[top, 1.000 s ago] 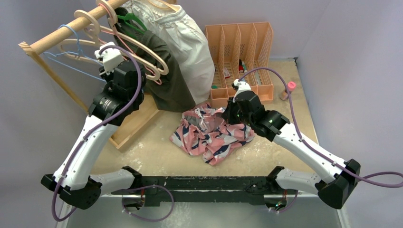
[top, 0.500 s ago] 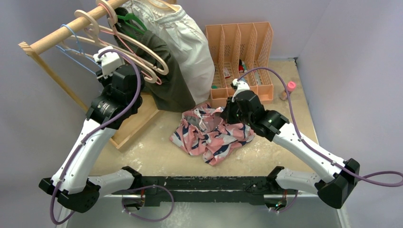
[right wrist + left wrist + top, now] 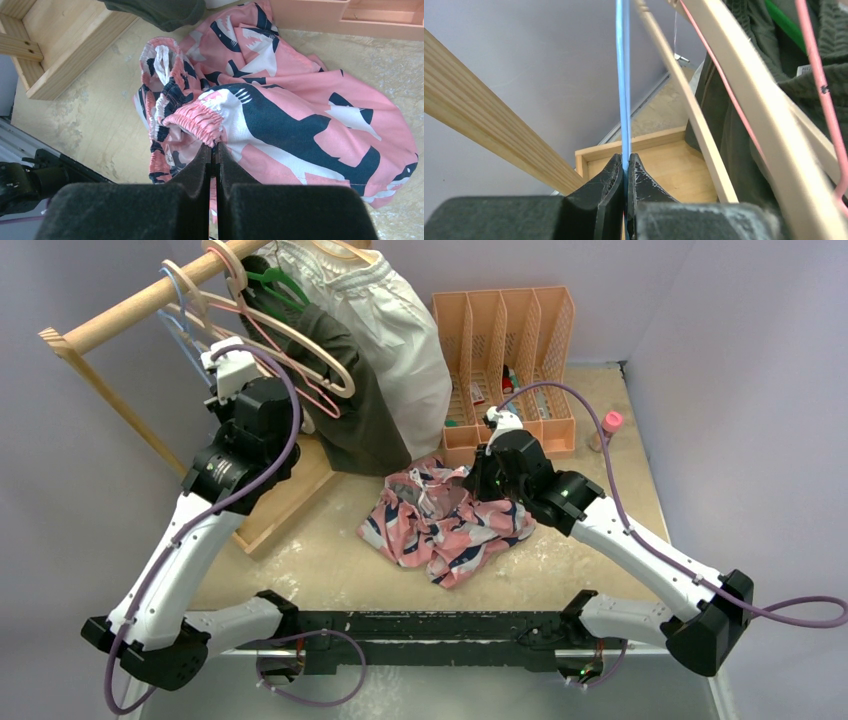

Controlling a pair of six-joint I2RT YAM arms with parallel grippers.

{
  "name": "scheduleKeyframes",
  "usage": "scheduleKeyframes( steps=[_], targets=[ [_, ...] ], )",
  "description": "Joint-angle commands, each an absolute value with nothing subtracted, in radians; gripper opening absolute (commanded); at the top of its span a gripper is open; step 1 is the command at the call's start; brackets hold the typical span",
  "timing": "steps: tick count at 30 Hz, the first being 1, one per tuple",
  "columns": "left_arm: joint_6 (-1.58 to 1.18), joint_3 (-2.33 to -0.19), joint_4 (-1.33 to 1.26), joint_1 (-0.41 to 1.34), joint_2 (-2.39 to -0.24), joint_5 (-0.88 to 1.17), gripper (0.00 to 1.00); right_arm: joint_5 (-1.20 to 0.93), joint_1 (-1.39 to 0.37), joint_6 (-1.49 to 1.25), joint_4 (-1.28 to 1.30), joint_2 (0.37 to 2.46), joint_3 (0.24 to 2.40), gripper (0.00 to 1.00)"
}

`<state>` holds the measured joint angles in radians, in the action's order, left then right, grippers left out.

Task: Place the shorts on the hanger

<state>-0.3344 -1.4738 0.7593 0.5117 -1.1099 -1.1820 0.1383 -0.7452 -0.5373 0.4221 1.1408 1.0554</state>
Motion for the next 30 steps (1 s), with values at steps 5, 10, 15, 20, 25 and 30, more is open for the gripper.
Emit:
scheduleKeyframes(
  steps=[5, 10, 15, 20, 25, 30],
  targets=[
    [-0.118, -1.435, 0.46, 0.508, -1.026, -1.216, 0.0, 0.141, -0.749, -0.523, 0.419, 1.118, 1.097, 0.0],
    [-0.074, -1.422, 0.388, 0.508, -1.01, -1.205, 0.0, 0.144, -0.749, -0.527, 0.425, 1.104, 1.093, 0.0],
    [-0.124, -1.446, 0.454, 0.508, -0.999, -1.172, 0.0, 0.144, -0.749, -0.529, 0.422, 1.097, 1.086, 0.0],
    [-0.246, -1.503, 0.627, 0.508, -0.971, -1.087, 0.0, 0.149, -0.749, -0.529, 0.42, 1.098, 1.083, 0.0],
    [-0.338, -1.548, 0.796, 0.508, -0.926, -0.932, 0.0, 0.149, -0.749, -0.522, 0.427, 1.112, 1.096, 0.0],
    [-0.453, -1.573, 0.989, 0.508, -0.879, -0.857, 0.0, 0.156, -0.749, -0.493, 0.454, 1.135, 1.137, 0.0]
  ],
)
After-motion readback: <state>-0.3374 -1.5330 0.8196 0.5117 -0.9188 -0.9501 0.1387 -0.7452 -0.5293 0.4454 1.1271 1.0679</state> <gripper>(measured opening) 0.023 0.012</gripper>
